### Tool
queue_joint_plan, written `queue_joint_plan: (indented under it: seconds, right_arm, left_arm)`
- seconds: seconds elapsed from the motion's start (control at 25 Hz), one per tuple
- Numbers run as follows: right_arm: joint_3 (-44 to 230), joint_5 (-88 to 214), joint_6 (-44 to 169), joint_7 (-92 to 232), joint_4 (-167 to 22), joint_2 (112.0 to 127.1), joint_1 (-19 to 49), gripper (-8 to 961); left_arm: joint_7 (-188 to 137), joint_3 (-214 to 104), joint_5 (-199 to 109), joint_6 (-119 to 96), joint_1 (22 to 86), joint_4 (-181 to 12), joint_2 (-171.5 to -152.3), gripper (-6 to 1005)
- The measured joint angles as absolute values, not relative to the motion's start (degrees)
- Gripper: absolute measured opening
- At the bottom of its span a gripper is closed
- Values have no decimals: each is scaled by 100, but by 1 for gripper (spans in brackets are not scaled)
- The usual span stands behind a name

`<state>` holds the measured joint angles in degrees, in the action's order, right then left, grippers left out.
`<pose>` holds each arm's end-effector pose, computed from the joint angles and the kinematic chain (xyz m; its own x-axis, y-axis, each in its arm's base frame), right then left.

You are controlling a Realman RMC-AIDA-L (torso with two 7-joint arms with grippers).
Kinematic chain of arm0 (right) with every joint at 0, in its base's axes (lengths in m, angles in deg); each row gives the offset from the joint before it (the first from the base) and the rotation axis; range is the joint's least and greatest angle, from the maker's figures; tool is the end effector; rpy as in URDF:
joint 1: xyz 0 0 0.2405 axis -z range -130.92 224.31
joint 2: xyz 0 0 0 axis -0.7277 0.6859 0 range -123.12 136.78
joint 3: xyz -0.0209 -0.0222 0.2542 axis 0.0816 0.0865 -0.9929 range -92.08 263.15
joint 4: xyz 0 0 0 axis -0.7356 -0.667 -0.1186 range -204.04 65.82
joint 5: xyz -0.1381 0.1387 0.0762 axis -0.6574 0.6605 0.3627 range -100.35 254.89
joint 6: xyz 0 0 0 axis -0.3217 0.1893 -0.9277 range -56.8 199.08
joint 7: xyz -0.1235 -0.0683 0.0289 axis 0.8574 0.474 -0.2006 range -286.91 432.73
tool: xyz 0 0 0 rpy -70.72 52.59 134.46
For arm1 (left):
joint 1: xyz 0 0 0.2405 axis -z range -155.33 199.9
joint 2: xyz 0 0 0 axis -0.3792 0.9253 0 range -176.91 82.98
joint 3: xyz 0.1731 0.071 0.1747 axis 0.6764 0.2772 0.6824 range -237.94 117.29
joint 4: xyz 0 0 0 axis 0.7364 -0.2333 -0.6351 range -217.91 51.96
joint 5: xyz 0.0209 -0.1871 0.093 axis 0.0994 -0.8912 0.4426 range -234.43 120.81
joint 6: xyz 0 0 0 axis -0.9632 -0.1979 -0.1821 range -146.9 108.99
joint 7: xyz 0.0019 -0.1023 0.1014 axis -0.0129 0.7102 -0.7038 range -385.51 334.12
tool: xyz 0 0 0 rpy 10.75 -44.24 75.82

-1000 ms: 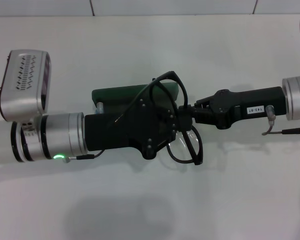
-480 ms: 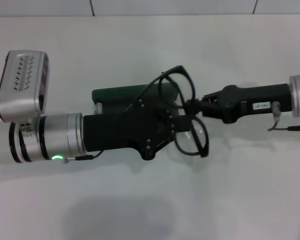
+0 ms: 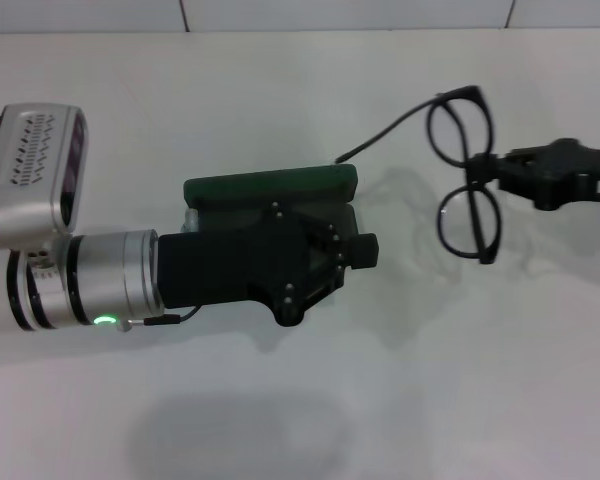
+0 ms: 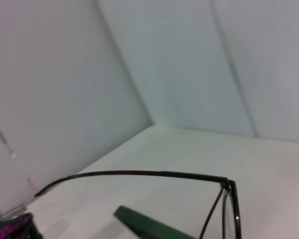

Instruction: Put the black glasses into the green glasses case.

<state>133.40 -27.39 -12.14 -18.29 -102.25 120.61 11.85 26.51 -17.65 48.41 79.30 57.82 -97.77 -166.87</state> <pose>0.2439 0.3677 0.0163 0.7076 -0.4547 -0.5408 -0.5840 -0.8072 -0.0854 -0.2185 0.2907 -0.0562 0.6990 0.1150 0.7058 0.1713 -0.9852 -0.0091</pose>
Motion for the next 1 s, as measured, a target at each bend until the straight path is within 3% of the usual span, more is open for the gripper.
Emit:
queue_joint_plan:
  seconds: [0.24, 0.6, 1.0]
  right_arm:
    - [13279, -2757, -1245, -1423, -10201, 11993, 1407, 43]
    - [13312, -2667, -1566, -349, -10150, 12252, 1533, 46]
    - [13469, -2693, -1639, -1, -9890, 12265, 1321, 49]
  left_arm:
    - [2687, -1795, 4768, 8201, 5779, -9803, -16680, 1]
    - [2875, -1797, 4509, 8541, 5816, -9827, -16645, 2]
    - [2916, -1795, 4376, 8515, 5828, -9800, -16667, 4]
